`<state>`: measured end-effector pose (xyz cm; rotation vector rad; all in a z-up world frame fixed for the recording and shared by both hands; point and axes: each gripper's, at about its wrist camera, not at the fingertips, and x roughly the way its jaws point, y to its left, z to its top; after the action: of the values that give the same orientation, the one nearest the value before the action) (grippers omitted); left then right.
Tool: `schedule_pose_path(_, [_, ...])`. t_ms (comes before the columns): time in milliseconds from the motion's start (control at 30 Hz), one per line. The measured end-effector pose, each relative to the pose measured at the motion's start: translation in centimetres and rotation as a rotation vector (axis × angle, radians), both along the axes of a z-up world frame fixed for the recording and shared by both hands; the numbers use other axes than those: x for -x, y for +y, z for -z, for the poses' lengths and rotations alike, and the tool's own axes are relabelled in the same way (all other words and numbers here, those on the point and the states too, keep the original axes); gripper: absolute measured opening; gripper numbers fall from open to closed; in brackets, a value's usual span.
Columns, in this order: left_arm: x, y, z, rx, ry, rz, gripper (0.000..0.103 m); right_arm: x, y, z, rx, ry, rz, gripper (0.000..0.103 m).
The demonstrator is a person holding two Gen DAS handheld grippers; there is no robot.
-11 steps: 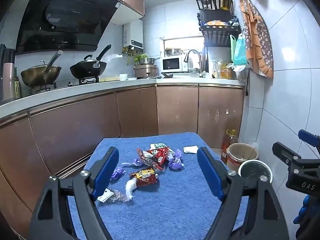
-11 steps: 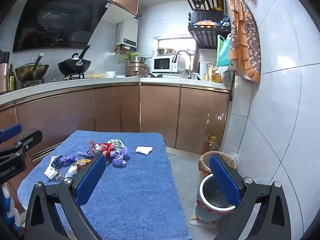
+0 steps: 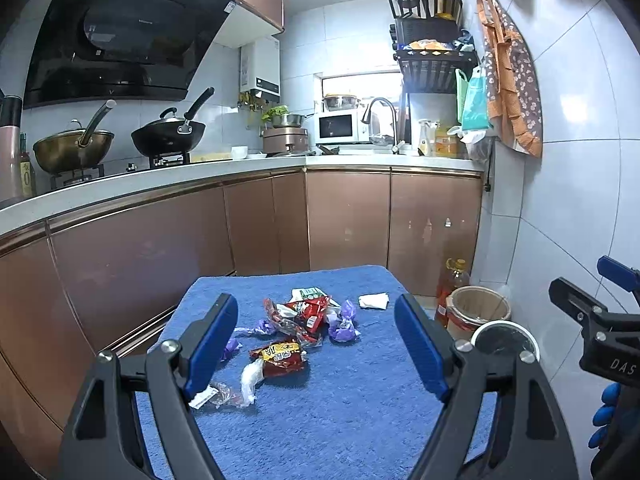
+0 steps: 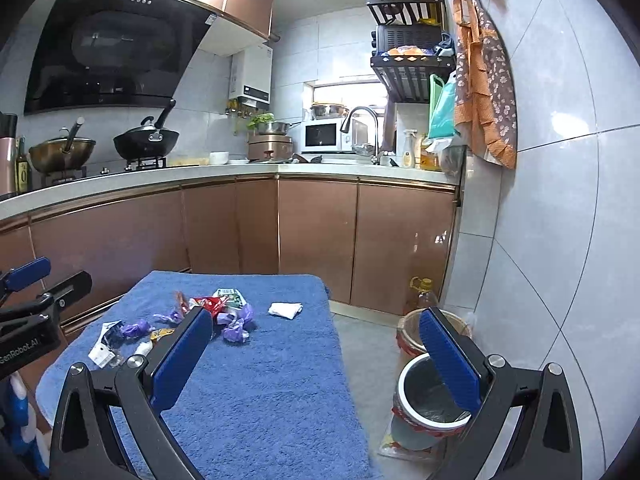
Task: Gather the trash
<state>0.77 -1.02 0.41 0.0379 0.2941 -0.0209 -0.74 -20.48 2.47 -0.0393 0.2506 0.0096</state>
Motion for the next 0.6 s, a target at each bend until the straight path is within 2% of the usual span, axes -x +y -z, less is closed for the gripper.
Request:
schedule_pose_path(367, [-2.3, 0.2, 0.3, -0.010, 0.019, 0.015, 0.080, -1.1, -0.2, 0.6, 0.043, -0.019, 0.073, 0.103])
schedule_pose_path(500, [-3.0, 0.0, 0.2, 0.016, 0.034, 0.020, 0.080, -1.9, -0.4, 0.7, 0.044, -0.006, 0.061, 0.103])
schedule_pose_path(600, [-3.2, -0.2, 0.1, 0.014, 0.005, 0.019, 0.080, -2.5, -0.6, 0.5, 0.061, -0.011, 0.066, 0.103])
